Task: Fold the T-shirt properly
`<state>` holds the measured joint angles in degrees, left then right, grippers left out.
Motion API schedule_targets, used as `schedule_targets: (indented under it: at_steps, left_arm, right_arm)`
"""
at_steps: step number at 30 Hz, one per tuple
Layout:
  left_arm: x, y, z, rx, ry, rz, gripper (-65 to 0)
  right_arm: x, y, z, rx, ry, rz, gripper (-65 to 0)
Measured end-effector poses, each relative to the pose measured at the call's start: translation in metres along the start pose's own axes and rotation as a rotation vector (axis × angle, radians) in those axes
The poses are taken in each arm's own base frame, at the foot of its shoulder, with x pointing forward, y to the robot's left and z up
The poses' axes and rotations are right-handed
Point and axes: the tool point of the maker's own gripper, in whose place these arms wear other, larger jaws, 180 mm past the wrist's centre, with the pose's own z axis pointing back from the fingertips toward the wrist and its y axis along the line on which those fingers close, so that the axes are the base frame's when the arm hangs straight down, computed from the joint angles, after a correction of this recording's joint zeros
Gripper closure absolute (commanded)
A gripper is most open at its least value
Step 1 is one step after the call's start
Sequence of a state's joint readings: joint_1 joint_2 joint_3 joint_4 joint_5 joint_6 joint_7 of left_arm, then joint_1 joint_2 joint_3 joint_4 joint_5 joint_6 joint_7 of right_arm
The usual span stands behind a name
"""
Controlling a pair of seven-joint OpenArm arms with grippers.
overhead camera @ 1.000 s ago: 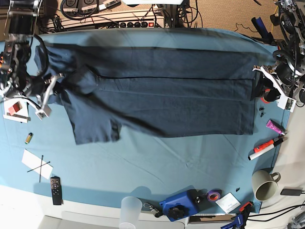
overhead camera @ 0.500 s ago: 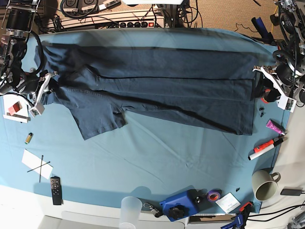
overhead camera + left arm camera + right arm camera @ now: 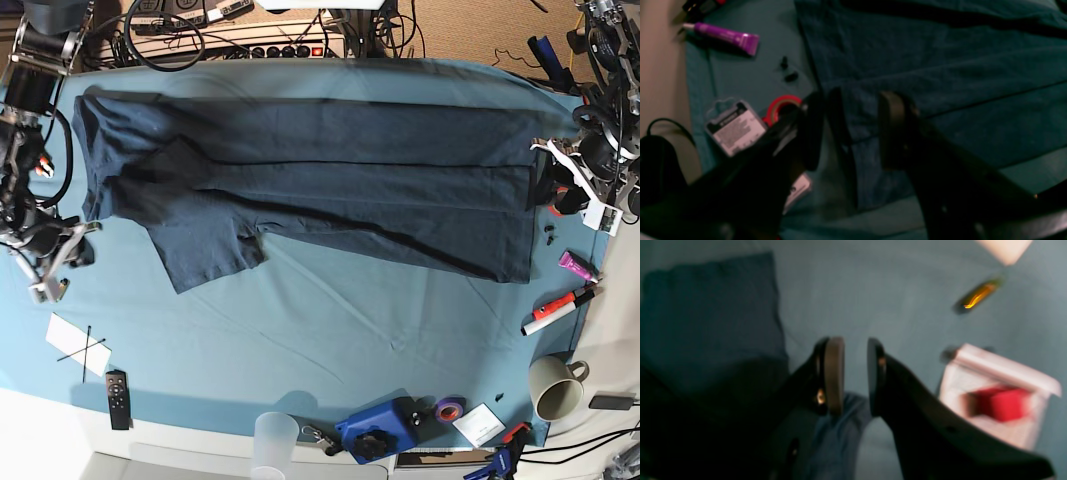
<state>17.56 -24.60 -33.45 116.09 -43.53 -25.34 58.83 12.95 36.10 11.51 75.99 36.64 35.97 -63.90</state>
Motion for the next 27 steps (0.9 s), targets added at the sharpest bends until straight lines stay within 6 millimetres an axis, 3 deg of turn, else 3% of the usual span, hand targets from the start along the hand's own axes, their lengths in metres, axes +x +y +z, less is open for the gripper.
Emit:
schedule_targets:
  at_steps: [5,12,21,27]
  left_arm:
    - [0.0,0.0,0.0,0.0,0.001,0.0,-27.0]
    - [0.0,0.0,0.0,0.0,0.0,-0.001,-27.0]
    - [0.002,0.0,-0.001,0.003,-0.009,0.0,-27.0]
    - [0.01,-0.009,-0.015,-0.004,-0.054,0.021,-26.9]
  right_arm:
    - [0.0,0.005,-0.033,0.07,0.046,-0.08,-13.0]
    - [0.0,0.049,-0.083,0.212,0.081,-0.158,-13.0]
    - [0.005,0.067,-0.097,0.246,0.078,-0.173,-13.0]
    - [0.001,0.07,-0.097,0.258,0.081,-0.184,-13.0]
